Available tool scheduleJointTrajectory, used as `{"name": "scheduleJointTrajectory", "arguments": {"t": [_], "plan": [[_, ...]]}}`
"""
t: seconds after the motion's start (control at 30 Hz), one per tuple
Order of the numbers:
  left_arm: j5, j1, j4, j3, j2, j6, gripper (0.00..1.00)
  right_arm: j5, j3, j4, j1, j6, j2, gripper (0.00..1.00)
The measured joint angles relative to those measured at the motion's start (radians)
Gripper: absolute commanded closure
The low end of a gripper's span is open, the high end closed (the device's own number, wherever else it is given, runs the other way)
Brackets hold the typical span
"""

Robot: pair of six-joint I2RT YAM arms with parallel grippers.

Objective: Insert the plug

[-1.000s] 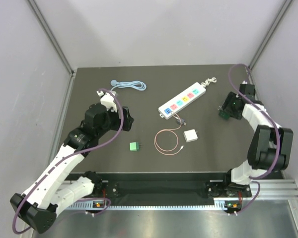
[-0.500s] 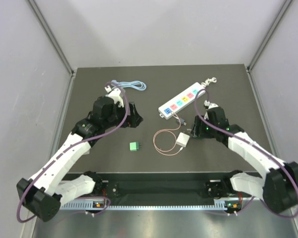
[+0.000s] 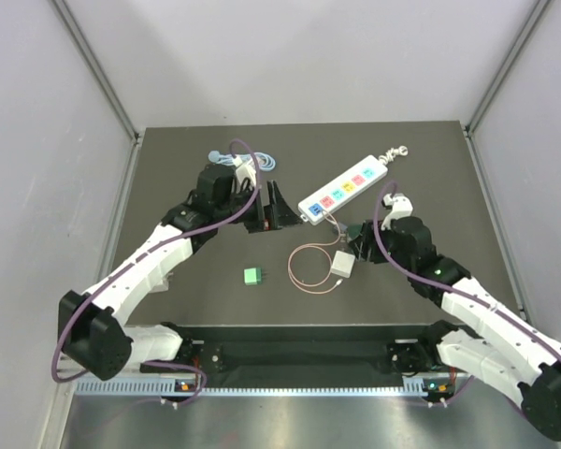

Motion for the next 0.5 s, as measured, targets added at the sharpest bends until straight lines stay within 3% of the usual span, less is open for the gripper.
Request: {"name": "scheduleJointTrajectory", "arguments": {"t": [0.3, 0.5], "plan": [[0.151, 0.001, 0.153, -0.039, 0.074, -0.105, 0.02, -0.051, -0.004, 0.139, 0.092, 0.0, -0.066, 0.62], [0.217, 0.001, 0.278, -0.045, 0.163, -0.218, 0.08, -0.074, -0.004, 0.212, 0.126, 0.0, -0.075, 0.62]]}}
